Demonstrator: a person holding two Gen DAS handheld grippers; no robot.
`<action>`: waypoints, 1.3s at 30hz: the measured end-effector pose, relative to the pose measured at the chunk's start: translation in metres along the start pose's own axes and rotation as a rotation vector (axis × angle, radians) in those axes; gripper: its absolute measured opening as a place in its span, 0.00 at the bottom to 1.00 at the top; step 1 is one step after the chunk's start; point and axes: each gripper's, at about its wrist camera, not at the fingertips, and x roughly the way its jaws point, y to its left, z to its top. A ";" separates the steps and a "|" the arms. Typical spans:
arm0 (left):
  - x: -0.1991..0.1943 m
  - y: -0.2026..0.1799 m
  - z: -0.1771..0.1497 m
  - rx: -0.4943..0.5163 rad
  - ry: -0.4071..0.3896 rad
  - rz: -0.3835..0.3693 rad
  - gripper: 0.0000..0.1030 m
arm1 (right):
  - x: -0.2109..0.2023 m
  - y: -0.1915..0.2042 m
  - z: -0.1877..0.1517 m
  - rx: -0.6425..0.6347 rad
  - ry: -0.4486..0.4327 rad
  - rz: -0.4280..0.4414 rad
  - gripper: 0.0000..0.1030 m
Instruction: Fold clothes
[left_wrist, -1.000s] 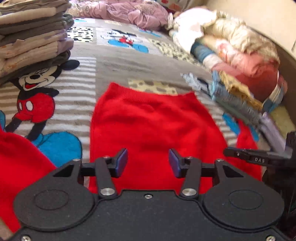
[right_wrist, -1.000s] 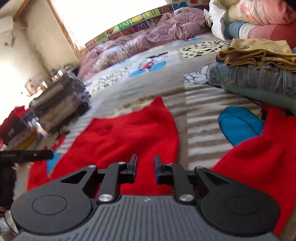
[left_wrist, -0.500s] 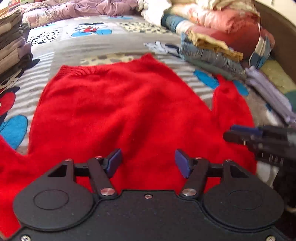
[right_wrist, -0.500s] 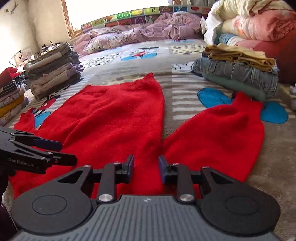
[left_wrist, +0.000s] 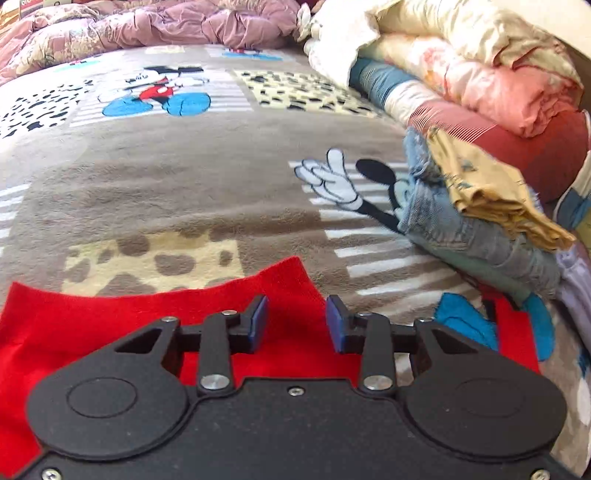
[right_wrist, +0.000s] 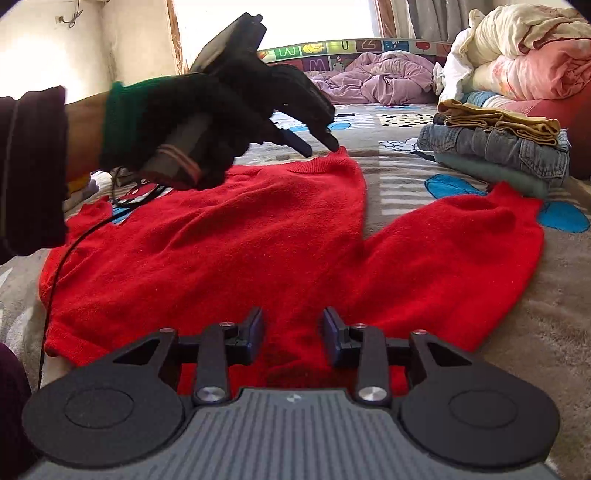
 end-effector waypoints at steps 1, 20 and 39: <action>0.012 -0.005 0.000 0.038 0.008 0.025 0.33 | 0.000 -0.001 -0.001 -0.001 0.003 0.005 0.37; -0.034 -0.033 -0.015 -0.019 -0.032 -0.084 0.33 | -0.001 0.004 -0.004 -0.060 -0.016 -0.004 0.38; -0.198 -0.084 -0.212 0.155 -0.135 -0.029 0.34 | -0.057 -0.075 -0.019 0.282 -0.196 -0.146 0.37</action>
